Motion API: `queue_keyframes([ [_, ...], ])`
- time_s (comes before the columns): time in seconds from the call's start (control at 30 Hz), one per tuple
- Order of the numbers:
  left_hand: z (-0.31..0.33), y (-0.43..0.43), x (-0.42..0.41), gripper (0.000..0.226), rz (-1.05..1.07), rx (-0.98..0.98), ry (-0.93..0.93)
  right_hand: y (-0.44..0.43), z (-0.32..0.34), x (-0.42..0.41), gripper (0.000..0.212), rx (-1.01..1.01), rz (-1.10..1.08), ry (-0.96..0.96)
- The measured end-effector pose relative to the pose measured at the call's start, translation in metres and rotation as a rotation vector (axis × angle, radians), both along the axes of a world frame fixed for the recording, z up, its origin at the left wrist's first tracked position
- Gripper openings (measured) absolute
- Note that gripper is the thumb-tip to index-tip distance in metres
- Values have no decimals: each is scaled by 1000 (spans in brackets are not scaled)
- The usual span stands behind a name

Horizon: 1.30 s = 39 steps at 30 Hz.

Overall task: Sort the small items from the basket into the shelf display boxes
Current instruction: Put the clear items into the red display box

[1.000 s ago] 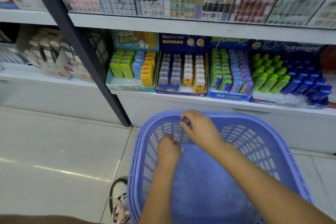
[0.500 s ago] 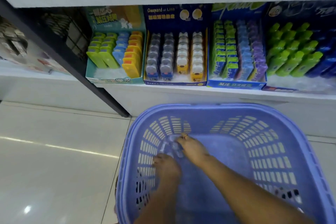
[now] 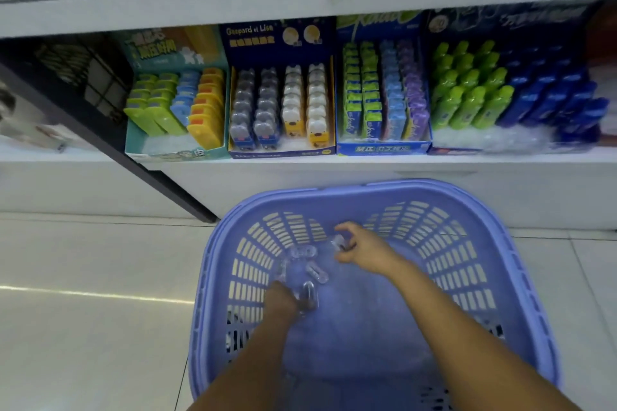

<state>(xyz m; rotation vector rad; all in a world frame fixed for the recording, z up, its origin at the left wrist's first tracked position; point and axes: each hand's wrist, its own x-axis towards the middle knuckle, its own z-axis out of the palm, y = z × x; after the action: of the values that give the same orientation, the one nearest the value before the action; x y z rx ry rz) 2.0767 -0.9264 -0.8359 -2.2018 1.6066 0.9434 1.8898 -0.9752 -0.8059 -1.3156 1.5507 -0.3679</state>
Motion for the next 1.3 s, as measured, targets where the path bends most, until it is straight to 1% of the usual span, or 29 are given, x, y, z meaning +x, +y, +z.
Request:
queue_keyframes([
  [0.07,6,3,3,58,-82,115,-1,4,29,-7,49,6,26,-141],
  [0.13,14,5,5,57,-53,191,52,11,59,-14,46,35,23,-299],
  [0.17,18,4,8,56,32,195,121,14,74,-18,43,39,2,-369],
  [0.27,38,0,6,35,390,104,377,25,114,-33,37,-6,-87,-514],
  [0.33,60,-11,-4,38,551,47,593,31,137,-47,37,-62,-130,-580],
  [0.37,76,-18,-12,39,591,41,701,34,147,-55,39,-90,-143,-607],
  [0.43,108,-32,-33,25,632,40,930,40,168,-74,40,-166,-164,-655],
  [0.5,146,-40,-59,12,690,73,1216,46,187,-99,40,-262,-215,-707],
  [0.57,181,-41,-89,13,777,107,1483,50,201,-126,43,-367,-327,-741],
  [0.6,198,-39,-105,18,809,144,1593,51,206,-140,44,-422,-403,-739],
  [0.67,226,-33,-134,36,831,258,1761,49,213,-166,39,-553,-585,-665],
  [0.7,238,-31,-146,39,828,310,1809,45,214,-178,35,-623,-695,-603],
  [0.77,254,-28,-165,34,823,406,1856,35,217,-202,33,-738,-906,-445],
  [0.8,260,-27,-173,30,823,457,1873,27,218,-214,36,-785,-963,-350],
  [0.87,268,-26,-186,28,848,518,1906,9,220,-237,42,-847,-961,-160],
  [0.93,268,-27,-197,26,882,521,1916,-15,220,-260,38,-857,-919,6],
  [0.97,267,-28,-202,27,890,511,1910,-27,219,-270,36,-842,-900,103],
  [1.03,262,-31,-212,38,880,481,1885,-50,216,-288,36,-773,-879,276],
  [1.1,257,-34,-220,45,875,454,1854,-66,210,-300,37,-743,-869,327],
  [1.23,250,-41,-235,46,832,398,1800,-84,195,-309,32,-750,-792,272],
  [1.3,245,-44,-240,46,810,375,1781,-88,188,-312,32,-758,-754,331],
])
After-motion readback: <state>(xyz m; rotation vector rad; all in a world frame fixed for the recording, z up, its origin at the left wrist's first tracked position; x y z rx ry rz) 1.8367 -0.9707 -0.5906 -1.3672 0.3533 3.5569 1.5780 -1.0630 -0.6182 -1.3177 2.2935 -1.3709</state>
